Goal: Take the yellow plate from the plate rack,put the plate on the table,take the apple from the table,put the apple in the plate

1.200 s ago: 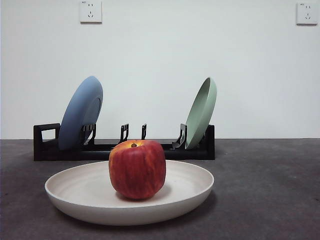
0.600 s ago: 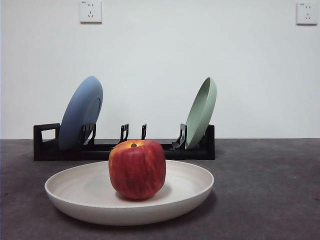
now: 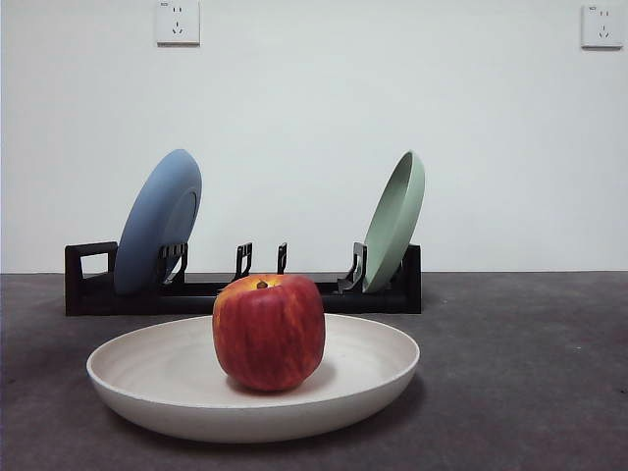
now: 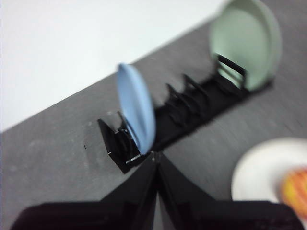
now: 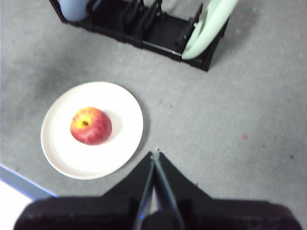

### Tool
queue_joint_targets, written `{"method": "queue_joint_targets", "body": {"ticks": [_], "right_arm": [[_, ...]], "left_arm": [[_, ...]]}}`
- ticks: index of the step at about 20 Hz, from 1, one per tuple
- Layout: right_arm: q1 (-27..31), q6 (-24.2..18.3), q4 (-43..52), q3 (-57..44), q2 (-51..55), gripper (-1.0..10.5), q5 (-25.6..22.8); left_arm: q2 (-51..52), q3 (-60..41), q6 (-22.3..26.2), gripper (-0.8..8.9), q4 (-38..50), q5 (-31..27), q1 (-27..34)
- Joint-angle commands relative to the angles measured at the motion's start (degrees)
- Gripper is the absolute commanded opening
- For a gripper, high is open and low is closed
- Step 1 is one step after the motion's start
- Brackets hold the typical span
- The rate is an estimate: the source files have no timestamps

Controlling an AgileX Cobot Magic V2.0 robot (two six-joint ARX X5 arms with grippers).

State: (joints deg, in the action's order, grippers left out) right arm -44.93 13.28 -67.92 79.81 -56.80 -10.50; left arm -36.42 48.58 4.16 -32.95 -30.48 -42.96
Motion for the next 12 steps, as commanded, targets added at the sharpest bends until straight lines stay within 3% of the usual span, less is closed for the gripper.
{"method": "queue_joint_targets", "body": {"ticks": [1, 3, 5, 12], "right_arm": [[-0.07, -0.17, -0.07, 0.2, -0.04, 0.0, -0.31], [-0.07, -0.17, -0.09, 0.2, -0.04, 0.0, -0.28], [-0.07, -0.17, -0.07, 0.2, -0.04, 0.0, -0.31], [-0.07, -0.17, -0.07, 0.2, -0.07, 0.0, -0.44]], "left_arm": [[7.82, -21.16, 0.31, -0.03, 26.84, 12.15, 11.85], [13.57, -31.85, 0.39, -0.03, 38.01, 25.7, 18.95], [19.34, -37.53, 0.35, -0.03, 38.73, 31.78, 24.52], [33.0, -47.06, 0.35, -0.03, 38.21, 27.32, 38.27]]}}
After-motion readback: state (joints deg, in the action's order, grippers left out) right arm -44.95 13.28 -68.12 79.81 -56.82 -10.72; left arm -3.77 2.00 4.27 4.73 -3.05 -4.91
